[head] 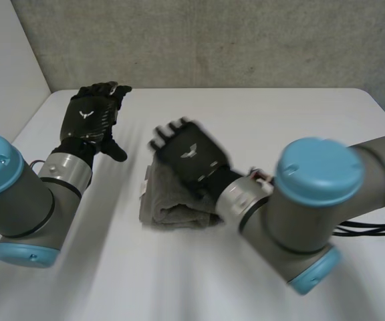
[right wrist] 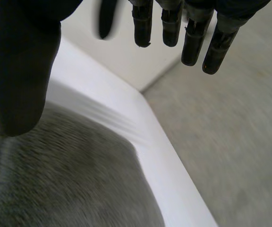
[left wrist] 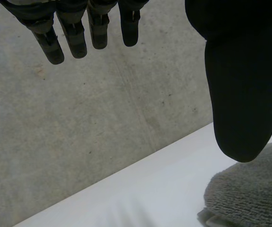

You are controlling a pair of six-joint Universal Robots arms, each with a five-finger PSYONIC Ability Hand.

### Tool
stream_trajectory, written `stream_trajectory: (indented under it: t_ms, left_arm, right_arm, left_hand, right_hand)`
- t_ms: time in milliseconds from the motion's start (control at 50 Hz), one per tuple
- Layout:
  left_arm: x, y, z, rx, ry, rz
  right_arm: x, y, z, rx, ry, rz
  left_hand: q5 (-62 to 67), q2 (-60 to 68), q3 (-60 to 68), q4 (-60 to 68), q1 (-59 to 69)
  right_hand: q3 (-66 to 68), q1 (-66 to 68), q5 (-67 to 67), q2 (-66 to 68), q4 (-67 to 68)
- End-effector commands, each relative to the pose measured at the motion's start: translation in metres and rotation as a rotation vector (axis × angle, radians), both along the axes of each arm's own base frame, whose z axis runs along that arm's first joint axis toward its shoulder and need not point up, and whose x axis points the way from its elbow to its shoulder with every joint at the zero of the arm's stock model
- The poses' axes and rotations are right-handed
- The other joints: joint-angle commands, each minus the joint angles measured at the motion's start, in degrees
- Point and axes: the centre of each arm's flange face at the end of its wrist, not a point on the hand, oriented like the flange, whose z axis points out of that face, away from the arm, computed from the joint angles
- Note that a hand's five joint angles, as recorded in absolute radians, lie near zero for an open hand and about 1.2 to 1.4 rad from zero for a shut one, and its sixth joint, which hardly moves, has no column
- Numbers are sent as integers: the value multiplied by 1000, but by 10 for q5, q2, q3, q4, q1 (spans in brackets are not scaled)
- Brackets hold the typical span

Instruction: Fold the towel.

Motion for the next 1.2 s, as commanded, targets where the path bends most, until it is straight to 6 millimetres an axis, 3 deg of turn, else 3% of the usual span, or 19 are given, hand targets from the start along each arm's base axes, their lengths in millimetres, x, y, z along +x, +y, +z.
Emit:
stream_trajectory:
  t_ms: [20,60,160,300,440,500,540,560,580,600,640,660,700,720,740,760,800,900,1200]
  left_arm:
    - [-17,8,-15,49,16,-53]
    - [-23,10,-24,78,22,-71]
    - [-38,13,-64,177,-18,-107]
    - [-39,9,-99,278,-65,-101]
    - [-39,11,-107,340,-92,-103]
    - [-40,12,-99,330,-91,-104]
    - [-39,10,-87,304,-78,-102]
    - [-38,8,-64,253,-53,-99]
    - [-36,7,-40,199,-26,-95]
    - [-36,7,-39,198,-25,-95]
    - [-31,7,4,94,27,-86]
    - [-31,7,5,93,27,-85]
    - [-19,5,48,-1,69,-57]
    - [-18,5,48,-1,70,-57]
    - [-11,6,66,-26,78,-39]
    - [-11,6,66,-27,78,-39]
    - [5,5,93,-18,79,4]
    - [28,4,97,111,38,69]
    - [28,9,110,90,45,70]
  right_arm:
    - [-32,-38,6,234,-155,-178]
    - [-36,-44,4,280,-160,-197]
    - [-28,-62,-40,437,-113,-216]
    - [-20,-71,-79,513,-73,-220]
    - [-19,-71,-79,512,-75,-218]
    - [-21,-71,-60,489,-98,-218]
    - [-27,-69,-22,426,-152,-218]
    - [-27,-69,-21,426,-152,-218]
    - [-33,-67,5,377,-194,-219]
    - [-33,-67,6,376,-195,-219]
    - [-54,-72,57,287,-291,-255]
    - [-54,-72,57,287,-292,-255]
    - [-81,-78,102,207,-389,-336]
    - [-81,-78,102,206,-390,-336]
    - [-93,-77,119,170,-419,-382]
    - [-93,-77,119,169,-419,-383]
    - [-111,-75,131,154,-425,-476]
    - [-127,-80,131,160,-380,-557]
    - [-136,-89,129,144,-343,-617]
  left_hand:
    - [-6,12,12,12,9]
    - [-6,12,12,12,9]
    - [-2,15,15,15,12]
    - [-2,15,15,15,12]
    - [-2,15,15,15,12]
    - [-2,15,15,15,12]
    - [-2,15,15,15,12]
    - [-2,15,15,15,12]
    - [-4,13,13,13,11]
    - [-4,13,13,13,11]
    - [-2,15,15,15,12]
    - [-2,15,15,15,12]
    - [-1,17,17,17,14]
    - [-1,17,17,17,14]
    - [1,18,18,18,16]
    - [1,18,18,18,16]
    - [3,20,20,20,17]
    - [-9,8,8,8,6]
    - [-7,10,10,10,7]
  right_hand:
    - [-39,-33,-35,-42,-47]
    - [-39,-33,-35,-42,-47]
    - [-39,-33,-35,-42,-47]
    - [-39,-33,-35,-42,-47]
    - [-39,-33,-35,-42,-47]
    - [-39,-33,-35,-42,-47]
    - [-39,-33,-35,-42,-47]
    - [-39,-33,-35,-42,-47]
    - [-39,-33,-35,-42,-47]
    - [-39,-33,-35,-42,-47]
    - [-39,-33,-35,-42,-47]
    - [-39,-33,-35,-42,-47]
    - [-39,-33,-35,-42,-47]
    - [-39,-33,-35,-42,-47]
    - [-39,-33,-35,-42,-47]
    - [-39,-33,-35,-42,-47]
    - [-39,-33,-35,-42,-47]
    - [-39,-33,-35,-42,-47]
    - [-39,-33,-35,-42,-47]
